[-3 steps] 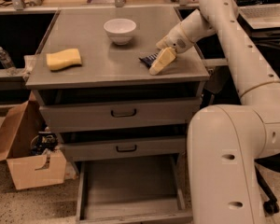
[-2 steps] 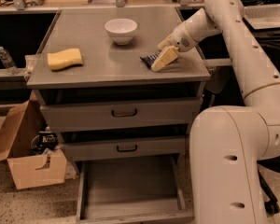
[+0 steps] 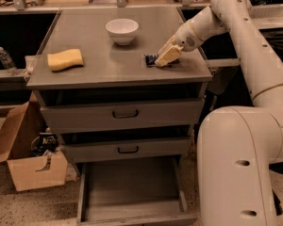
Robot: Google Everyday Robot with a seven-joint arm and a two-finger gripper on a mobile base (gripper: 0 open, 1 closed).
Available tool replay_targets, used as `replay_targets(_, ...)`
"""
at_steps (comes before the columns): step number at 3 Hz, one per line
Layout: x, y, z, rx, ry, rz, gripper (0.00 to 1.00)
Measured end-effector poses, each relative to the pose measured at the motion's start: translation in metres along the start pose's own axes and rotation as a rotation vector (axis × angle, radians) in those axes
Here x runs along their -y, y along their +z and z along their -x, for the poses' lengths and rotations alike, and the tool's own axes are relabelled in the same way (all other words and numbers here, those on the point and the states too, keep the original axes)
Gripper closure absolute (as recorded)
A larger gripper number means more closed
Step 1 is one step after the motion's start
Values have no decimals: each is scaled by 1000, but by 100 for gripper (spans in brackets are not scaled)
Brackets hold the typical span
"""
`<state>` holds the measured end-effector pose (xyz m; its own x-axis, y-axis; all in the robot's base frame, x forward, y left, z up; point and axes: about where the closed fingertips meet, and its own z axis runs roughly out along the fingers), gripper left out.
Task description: Place rxbar blueberry into bottom drawer
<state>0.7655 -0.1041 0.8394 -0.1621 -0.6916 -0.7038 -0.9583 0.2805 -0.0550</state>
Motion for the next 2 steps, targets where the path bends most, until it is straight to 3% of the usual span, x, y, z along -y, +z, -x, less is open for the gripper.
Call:
replay_targets(1, -15, -20, 38, 40, -100, -20, 100)
replay_targets(2, -54, -31, 68, 108, -150, -1, 100)
